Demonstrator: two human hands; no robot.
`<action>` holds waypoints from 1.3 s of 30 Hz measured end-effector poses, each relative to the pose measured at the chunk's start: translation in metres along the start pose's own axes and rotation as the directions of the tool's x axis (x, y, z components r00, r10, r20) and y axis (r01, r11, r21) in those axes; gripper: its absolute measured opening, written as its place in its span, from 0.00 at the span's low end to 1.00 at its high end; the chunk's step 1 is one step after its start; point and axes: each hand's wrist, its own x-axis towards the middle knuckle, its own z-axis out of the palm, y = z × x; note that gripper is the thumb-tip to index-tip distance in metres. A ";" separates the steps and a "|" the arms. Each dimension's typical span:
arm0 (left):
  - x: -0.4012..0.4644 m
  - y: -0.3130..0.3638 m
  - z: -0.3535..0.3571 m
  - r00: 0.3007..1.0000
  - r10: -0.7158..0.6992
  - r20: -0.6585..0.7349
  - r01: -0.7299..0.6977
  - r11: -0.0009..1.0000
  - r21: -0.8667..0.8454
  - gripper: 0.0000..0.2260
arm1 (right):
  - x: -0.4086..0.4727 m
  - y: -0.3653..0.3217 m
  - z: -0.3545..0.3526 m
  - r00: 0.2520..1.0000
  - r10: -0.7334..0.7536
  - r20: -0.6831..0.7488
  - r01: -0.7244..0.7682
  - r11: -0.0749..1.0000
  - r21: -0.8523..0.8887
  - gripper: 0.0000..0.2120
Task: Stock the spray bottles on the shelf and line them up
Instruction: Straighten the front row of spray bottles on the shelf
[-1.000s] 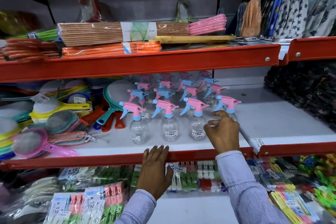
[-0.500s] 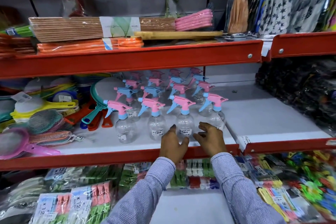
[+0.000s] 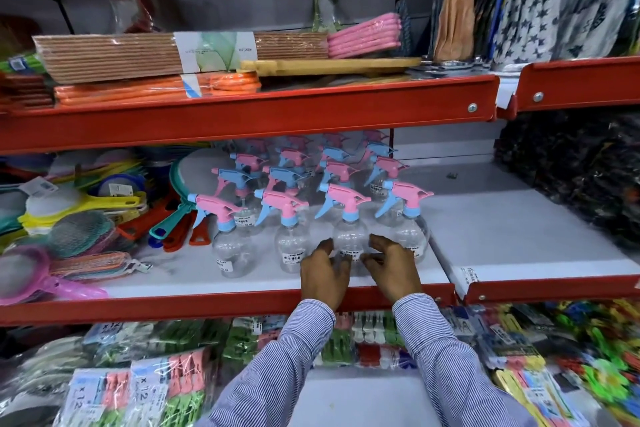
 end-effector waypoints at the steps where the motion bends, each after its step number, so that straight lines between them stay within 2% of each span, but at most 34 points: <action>1: 0.000 0.000 0.000 1.000 0.003 -0.005 -0.003 1.000 0.008 0.07 | 0.000 0.001 0.001 1.000 -0.010 -0.006 0.010 1.000 -0.012 0.14; 9: -0.003 0.004 -0.001 1.000 0.013 -0.017 -0.013 1.000 -0.012 0.07 | 0.000 0.005 0.002 0.998 0.016 -0.053 -0.019 0.997 -0.070 0.14; 12: -0.014 0.005 -0.016 0.997 0.003 -0.076 -0.010 0.995 -0.096 0.09 | -0.014 -0.006 0.000 0.961 0.025 -0.276 -0.028 1.000 -0.007 0.11; 14: -0.023 -0.002 -0.034 0.983 0.021 -0.183 -0.041 0.994 -0.104 0.06 | -0.028 -0.023 0.007 0.927 -0.013 -0.375 0.036 0.998 0.053 0.09; 17: -0.027 -0.020 -0.064 0.949 0.003 -0.317 -0.045 0.991 -0.125 0.06 | -0.040 -0.042 0.035 0.958 -0.040 -0.283 0.072 0.992 0.104 0.10; 19: -0.022 -0.035 -0.078 0.947 -0.022 -0.321 -0.010 0.995 -0.098 0.08 | -0.040 -0.049 0.057 0.982 -0.040 -0.187 0.059 0.994 0.096 0.13; 23: -0.008 -0.055 -0.086 0.983 -0.121 -0.141 0.116 0.992 -0.044 0.23 | -0.031 -0.055 0.084 0.997 -0.001 -0.074 0.002 1.000 0.010 0.21; 25: 0.000 -0.059 -0.086 0.989 -0.135 -0.066 0.135 0.991 -0.005 0.30 | -0.027 -0.058 0.090 0.999 0.010 -0.046 -0.011 0.999 -0.031 0.21; 27: 0.006 -0.061 -0.086 0.991 -0.129 -0.024 0.129 0.992 -0.006 0.28 | -0.023 -0.059 0.092 1.000 -0.005 -0.028 0.004 0.998 -0.058 0.18; 29: 0.009 -0.062 -0.087 0.994 -0.108 0.010 0.109 0.994 -0.028 0.20 | -0.021 -0.060 0.093 1.000 -0.029 -0.010 0.028 0.996 -0.086 0.12; 31: 0.010 -0.063 -0.088 0.996 -0.087 0.031 0.088 0.995 -0.055 0.14 | -0.021 -0.059 0.093 0.999 -0.044 -0.005 0.044 0.995 -0.092 0.11; 39: 0.011 -0.069 -0.085 0.999 -0.051 0.008 0.052 0.995 -0.085 0.11 | -0.019 -0.057 0.096 0.998 -0.049 -0.030 0.047 0.996 -0.079 0.12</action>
